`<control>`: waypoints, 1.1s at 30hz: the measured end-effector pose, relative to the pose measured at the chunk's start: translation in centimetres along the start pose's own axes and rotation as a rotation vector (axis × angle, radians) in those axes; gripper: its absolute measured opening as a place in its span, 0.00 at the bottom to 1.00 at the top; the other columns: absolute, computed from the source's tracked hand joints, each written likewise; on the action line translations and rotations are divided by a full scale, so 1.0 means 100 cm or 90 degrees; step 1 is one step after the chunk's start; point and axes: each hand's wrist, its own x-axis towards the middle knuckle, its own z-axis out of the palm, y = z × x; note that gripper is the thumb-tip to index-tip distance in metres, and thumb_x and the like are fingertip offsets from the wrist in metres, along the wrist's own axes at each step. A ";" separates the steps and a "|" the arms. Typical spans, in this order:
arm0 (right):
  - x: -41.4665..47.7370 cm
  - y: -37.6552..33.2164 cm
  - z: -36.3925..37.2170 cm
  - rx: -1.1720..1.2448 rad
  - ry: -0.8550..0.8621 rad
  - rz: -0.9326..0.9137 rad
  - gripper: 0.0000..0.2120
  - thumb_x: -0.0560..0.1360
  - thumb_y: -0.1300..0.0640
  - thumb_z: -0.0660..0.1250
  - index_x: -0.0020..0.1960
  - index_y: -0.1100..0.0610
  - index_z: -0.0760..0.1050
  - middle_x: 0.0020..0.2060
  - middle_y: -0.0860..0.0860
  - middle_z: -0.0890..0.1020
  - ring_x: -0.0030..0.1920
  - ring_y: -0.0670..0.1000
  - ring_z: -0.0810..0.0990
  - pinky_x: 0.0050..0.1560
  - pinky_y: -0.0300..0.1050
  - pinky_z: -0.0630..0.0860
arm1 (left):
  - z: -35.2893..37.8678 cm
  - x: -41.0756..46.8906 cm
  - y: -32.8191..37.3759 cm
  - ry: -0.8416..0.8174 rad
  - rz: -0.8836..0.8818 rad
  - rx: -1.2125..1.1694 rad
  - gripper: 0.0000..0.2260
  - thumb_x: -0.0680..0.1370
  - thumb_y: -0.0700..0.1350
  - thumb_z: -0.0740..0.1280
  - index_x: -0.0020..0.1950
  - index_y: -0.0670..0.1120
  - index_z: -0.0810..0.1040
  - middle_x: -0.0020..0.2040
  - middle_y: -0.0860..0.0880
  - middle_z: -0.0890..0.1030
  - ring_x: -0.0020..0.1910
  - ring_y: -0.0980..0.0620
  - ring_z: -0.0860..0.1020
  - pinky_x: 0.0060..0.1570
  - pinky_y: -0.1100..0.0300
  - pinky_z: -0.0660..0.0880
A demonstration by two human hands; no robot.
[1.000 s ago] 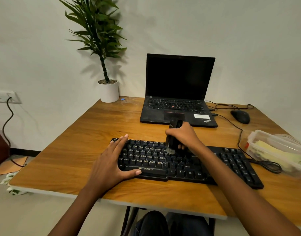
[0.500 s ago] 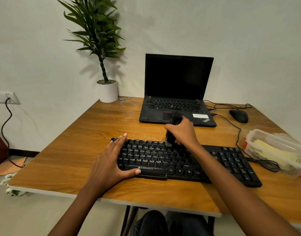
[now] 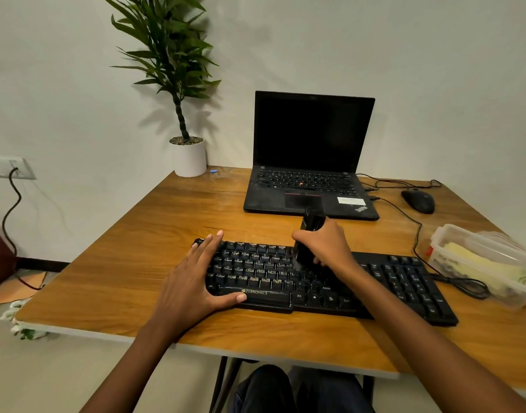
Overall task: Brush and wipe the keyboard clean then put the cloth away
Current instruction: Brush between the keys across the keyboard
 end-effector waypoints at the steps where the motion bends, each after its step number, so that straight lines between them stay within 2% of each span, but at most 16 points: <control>1: 0.000 -0.003 -0.005 -0.004 -0.025 0.006 0.10 0.68 0.55 0.69 0.41 0.61 0.73 0.32 0.55 0.80 0.23 0.49 0.74 0.22 0.40 0.70 | 0.000 0.000 0.000 -0.001 0.001 0.000 0.51 0.56 0.82 0.54 0.73 0.65 0.40 0.77 0.53 0.56 0.75 0.49 0.56 0.66 0.43 0.67; 3: 0.004 -0.009 -0.015 0.020 -0.021 0.007 0.09 0.70 0.55 0.69 0.41 0.60 0.72 0.31 0.54 0.80 0.21 0.50 0.74 0.22 0.40 0.72 | 0.000 -0.001 0.000 -0.003 -0.001 0.004 0.51 0.56 0.82 0.54 0.73 0.65 0.39 0.77 0.53 0.55 0.76 0.49 0.55 0.66 0.43 0.66; 6: -0.002 -0.010 -0.009 0.021 0.039 -0.010 0.11 0.70 0.54 0.69 0.46 0.59 0.72 0.35 0.54 0.81 0.26 0.51 0.77 0.25 0.42 0.75 | 0.000 -0.001 0.002 -0.005 -0.003 0.010 0.51 0.56 0.83 0.53 0.73 0.65 0.39 0.77 0.53 0.55 0.76 0.50 0.55 0.66 0.43 0.66; 10: -0.031 0.000 0.009 -0.010 0.026 -0.001 0.10 0.66 0.54 0.70 0.38 0.55 0.70 0.31 0.51 0.78 0.27 0.51 0.75 0.31 0.47 0.76 | -0.001 0.000 0.003 -0.004 -0.003 0.008 0.52 0.56 0.83 0.53 0.73 0.64 0.39 0.77 0.53 0.56 0.75 0.49 0.55 0.65 0.44 0.67; 13: -0.031 -0.005 0.000 -0.026 -0.027 0.015 0.10 0.68 0.53 0.69 0.39 0.57 0.71 0.31 0.52 0.79 0.22 0.49 0.74 0.25 0.42 0.73 | -0.001 -0.002 0.004 -0.001 -0.007 0.009 0.52 0.55 0.83 0.53 0.73 0.65 0.38 0.76 0.52 0.57 0.75 0.49 0.56 0.64 0.44 0.68; 15: -0.022 -0.012 -0.005 0.001 0.004 0.010 0.11 0.69 0.53 0.69 0.42 0.60 0.72 0.32 0.53 0.80 0.20 0.47 0.74 0.22 0.39 0.71 | -0.002 -0.002 0.004 -0.005 -0.007 0.008 0.52 0.55 0.83 0.53 0.73 0.65 0.37 0.77 0.52 0.57 0.75 0.49 0.56 0.64 0.43 0.68; 18: -0.023 -0.014 0.005 0.024 0.048 -0.012 0.10 0.68 0.53 0.69 0.43 0.56 0.70 0.35 0.53 0.80 0.26 0.49 0.77 0.25 0.41 0.73 | -0.002 -0.002 0.004 -0.011 -0.015 0.004 0.52 0.54 0.83 0.53 0.72 0.65 0.37 0.77 0.52 0.57 0.75 0.49 0.56 0.65 0.44 0.67; 21: -0.037 -0.011 0.016 -0.042 -0.005 -0.008 0.11 0.66 0.52 0.69 0.37 0.53 0.67 0.32 0.49 0.76 0.32 0.51 0.78 0.30 0.43 0.72 | -0.002 -0.001 0.004 -0.011 -0.010 -0.004 0.53 0.54 0.83 0.54 0.72 0.65 0.37 0.77 0.52 0.56 0.75 0.49 0.56 0.66 0.44 0.66; 23: -0.033 -0.013 0.010 -0.043 -0.030 0.011 0.10 0.67 0.51 0.69 0.37 0.54 0.69 0.31 0.49 0.77 0.30 0.51 0.78 0.28 0.43 0.73 | -0.002 -0.001 0.004 -0.007 -0.012 -0.007 0.53 0.54 0.83 0.54 0.72 0.66 0.36 0.77 0.52 0.55 0.75 0.49 0.56 0.66 0.43 0.67; 26: -0.023 -0.017 -0.002 0.023 0.046 0.010 0.10 0.68 0.53 0.68 0.42 0.58 0.71 0.31 0.53 0.80 0.24 0.51 0.77 0.25 0.43 0.76 | -0.001 -0.002 0.004 -0.007 -0.014 -0.001 0.52 0.54 0.83 0.53 0.72 0.66 0.36 0.77 0.52 0.56 0.75 0.49 0.56 0.66 0.43 0.67; 28: -0.029 -0.015 0.003 0.034 0.068 -0.016 0.10 0.69 0.54 0.69 0.43 0.56 0.70 0.33 0.53 0.80 0.25 0.50 0.77 0.27 0.46 0.78 | -0.001 -0.002 0.003 -0.007 -0.016 -0.002 0.52 0.54 0.83 0.54 0.71 0.67 0.35 0.77 0.52 0.56 0.75 0.49 0.56 0.66 0.42 0.67; 31: -0.051 -0.009 0.015 -0.003 0.026 -0.038 0.10 0.68 0.54 0.69 0.39 0.53 0.67 0.32 0.49 0.76 0.30 0.49 0.76 0.33 0.48 0.77 | -0.001 -0.001 0.003 -0.011 -0.017 0.001 0.52 0.54 0.83 0.53 0.71 0.67 0.34 0.77 0.51 0.57 0.75 0.48 0.57 0.65 0.42 0.66; 33: -0.054 -0.010 0.013 -0.015 -0.024 -0.016 0.09 0.68 0.54 0.69 0.39 0.54 0.68 0.32 0.49 0.76 0.28 0.47 0.75 0.28 0.43 0.74 | -0.001 -0.002 0.004 -0.009 -0.020 0.001 0.52 0.54 0.83 0.53 0.71 0.67 0.34 0.77 0.51 0.57 0.75 0.48 0.56 0.65 0.42 0.66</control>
